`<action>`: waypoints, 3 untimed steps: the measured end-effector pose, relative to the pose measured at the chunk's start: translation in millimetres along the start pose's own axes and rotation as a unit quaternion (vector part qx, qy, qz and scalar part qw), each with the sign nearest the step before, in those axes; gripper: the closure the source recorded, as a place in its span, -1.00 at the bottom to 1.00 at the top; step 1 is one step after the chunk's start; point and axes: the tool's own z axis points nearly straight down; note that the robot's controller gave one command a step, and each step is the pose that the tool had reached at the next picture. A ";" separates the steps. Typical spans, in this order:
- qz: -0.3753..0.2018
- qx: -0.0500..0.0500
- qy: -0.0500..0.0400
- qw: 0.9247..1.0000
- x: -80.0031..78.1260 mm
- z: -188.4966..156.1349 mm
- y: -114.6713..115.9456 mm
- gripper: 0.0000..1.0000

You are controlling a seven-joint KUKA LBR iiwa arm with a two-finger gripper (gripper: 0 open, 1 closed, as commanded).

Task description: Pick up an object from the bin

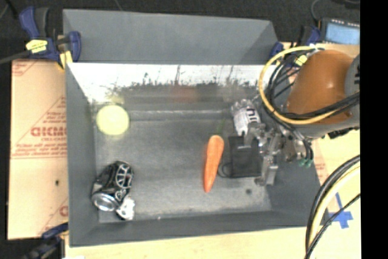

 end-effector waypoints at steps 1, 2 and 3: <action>-0.001 0.001 -0.004 1.000 -1.9 -4.3 0.3 -1.00; -0.029 0.002 -0.007 1.000 -6.9 32.1 -2.9 -1.00; -0.003 0.000 -0.004 1.000 -10.5 64.5 14.5 -1.00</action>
Offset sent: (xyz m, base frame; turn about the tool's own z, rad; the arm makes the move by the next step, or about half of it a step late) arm 0.0066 -0.0055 -0.0847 -0.1271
